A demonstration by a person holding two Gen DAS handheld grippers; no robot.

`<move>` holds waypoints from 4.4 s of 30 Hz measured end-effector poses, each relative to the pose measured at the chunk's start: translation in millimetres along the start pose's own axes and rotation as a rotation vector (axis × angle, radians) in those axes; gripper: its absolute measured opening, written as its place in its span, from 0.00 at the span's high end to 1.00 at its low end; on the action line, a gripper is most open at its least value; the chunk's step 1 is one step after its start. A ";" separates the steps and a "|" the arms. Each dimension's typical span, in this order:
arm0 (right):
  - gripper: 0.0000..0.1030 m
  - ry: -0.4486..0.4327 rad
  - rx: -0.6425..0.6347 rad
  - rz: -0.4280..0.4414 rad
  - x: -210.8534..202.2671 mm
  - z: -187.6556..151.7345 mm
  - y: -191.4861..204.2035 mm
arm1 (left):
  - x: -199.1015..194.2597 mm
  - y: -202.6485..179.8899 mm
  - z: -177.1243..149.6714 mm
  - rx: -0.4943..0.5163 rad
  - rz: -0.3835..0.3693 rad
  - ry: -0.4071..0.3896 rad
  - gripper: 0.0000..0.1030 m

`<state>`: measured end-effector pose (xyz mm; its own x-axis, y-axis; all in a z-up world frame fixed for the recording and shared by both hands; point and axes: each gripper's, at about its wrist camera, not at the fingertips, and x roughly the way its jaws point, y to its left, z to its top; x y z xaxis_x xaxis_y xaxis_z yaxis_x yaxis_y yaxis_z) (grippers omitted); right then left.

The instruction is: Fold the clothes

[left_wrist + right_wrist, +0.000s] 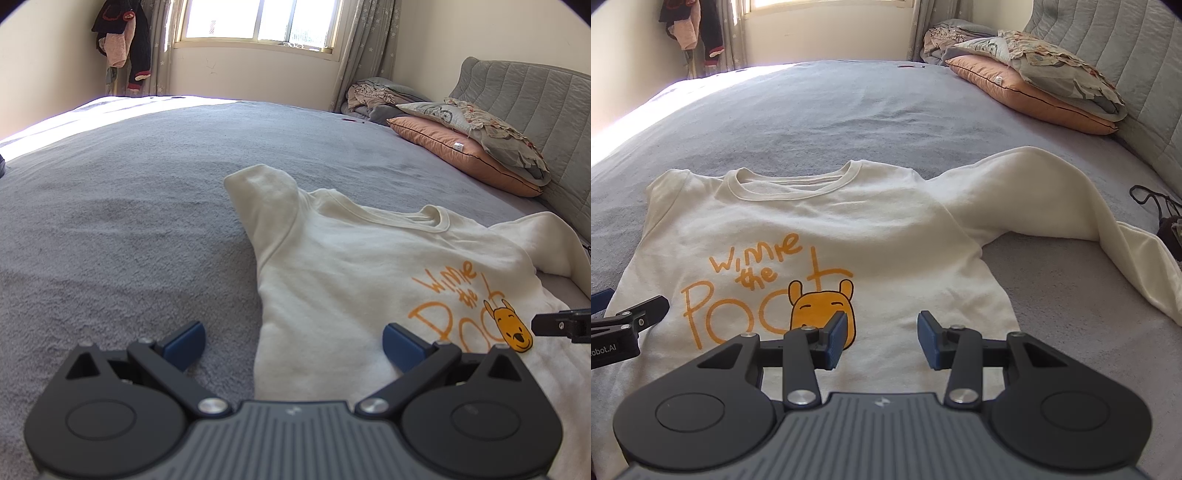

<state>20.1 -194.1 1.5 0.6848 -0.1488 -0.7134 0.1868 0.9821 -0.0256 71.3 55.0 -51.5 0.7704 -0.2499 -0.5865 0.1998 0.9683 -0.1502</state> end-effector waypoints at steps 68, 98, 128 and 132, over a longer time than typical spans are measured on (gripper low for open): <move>0.50 -0.063 0.055 -0.013 -30.3 26.2 -57.3 | -0.4 0.0 -0.1 0.001 0.001 0.000 0.00; 0.68 0.009 0.199 -0.394 51.2 10.6 -224.7 | 2.3 0.6 6.4 -0.073 0.015 -0.006 0.00; 0.94 -0.088 0.296 -0.572 38.7 -18.6 -163.1 | 6.0 -9.2 2.9 -0.036 0.071 -0.006 0.00; 0.94 -0.100 0.352 -0.552 35.2 -18.1 -170.8 | 6.2 -8.9 2.8 -0.037 0.071 -0.006 0.00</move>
<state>-0.5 -364.9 -31.9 0.4812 -0.6461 -0.5924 0.7367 0.6644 -0.1262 75.9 44.8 -51.6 0.7853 -0.1809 -0.5921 0.1226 0.9829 -0.1377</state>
